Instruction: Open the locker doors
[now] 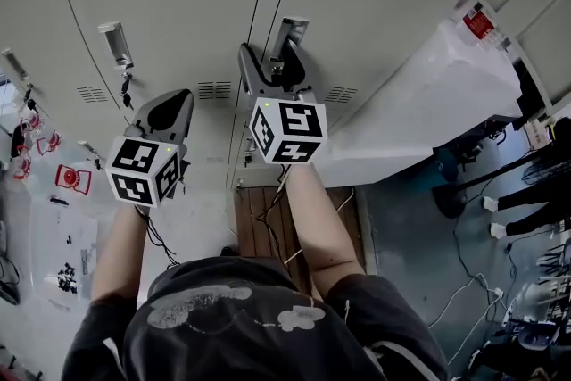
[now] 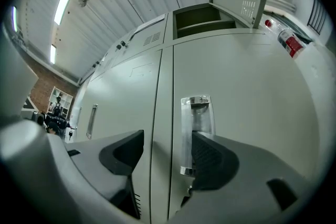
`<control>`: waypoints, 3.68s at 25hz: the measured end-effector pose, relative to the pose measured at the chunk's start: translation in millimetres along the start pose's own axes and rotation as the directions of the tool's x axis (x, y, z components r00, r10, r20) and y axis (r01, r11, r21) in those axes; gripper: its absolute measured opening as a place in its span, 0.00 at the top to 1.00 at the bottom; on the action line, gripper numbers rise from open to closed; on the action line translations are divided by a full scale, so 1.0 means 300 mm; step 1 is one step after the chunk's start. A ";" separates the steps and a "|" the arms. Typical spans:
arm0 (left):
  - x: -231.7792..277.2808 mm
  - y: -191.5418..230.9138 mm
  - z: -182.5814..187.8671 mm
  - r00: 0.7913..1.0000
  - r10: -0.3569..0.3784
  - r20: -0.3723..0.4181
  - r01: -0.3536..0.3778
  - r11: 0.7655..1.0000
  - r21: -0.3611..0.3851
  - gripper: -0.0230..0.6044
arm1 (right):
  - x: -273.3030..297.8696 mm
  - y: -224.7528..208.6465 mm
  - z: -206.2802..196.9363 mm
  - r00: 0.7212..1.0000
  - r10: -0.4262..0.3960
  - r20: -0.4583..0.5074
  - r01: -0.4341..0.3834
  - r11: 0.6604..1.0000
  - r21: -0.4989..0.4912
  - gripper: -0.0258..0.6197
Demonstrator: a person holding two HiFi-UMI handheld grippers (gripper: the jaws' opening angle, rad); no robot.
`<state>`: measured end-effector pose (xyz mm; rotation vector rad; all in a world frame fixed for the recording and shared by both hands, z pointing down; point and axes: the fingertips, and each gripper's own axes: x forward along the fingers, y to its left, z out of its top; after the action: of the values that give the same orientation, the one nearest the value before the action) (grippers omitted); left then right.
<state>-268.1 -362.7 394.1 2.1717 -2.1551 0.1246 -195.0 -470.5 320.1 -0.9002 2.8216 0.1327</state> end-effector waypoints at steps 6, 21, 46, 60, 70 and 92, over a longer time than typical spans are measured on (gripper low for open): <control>-0.003 -0.027 -0.008 1.000 -0.026 -0.009 0.026 1.000 -0.003 0.95 | -0.027 -0.013 0.009 0.999 -0.038 -0.026 0.039 0.998 0.044 0.59; -0.060 -0.110 0.006 0.993 -0.117 -0.015 0.117 0.993 0.009 0.95 | -0.158 -0.029 0.035 0.977 -0.201 -0.074 0.205 0.977 0.051 0.74; -0.176 -0.262 0.008 0.966 -0.257 -0.024 0.258 0.966 0.030 0.95 | -0.441 -0.033 0.101 0.958 -0.278 -0.073 0.276 0.961 -0.033 0.70; -0.204 -0.412 -0.006 0.929 -0.368 -0.026 0.368 0.929 0.018 0.95 | -0.643 -0.058 0.147 0.922 -0.385 -0.050 0.377 0.918 -0.120 0.80; -0.178 -0.525 -0.009 0.893 -0.449 -0.025 0.449 0.893 0.021 0.95 | -0.745 -0.106 0.165 0.903 -0.427 -0.035 0.419 0.898 -0.135 0.82; -0.081 -0.798 0.027 0.825 -0.565 -0.024 0.566 0.824 0.031 0.95 | -1.015 -0.330 0.212 0.906 -0.422 0.039 0.422 0.906 -0.004 0.83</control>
<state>-28.8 -337.6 383.5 2.7097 -1.4104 0.1368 115.5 -369.9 314.0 -1.4683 2.5198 0.1052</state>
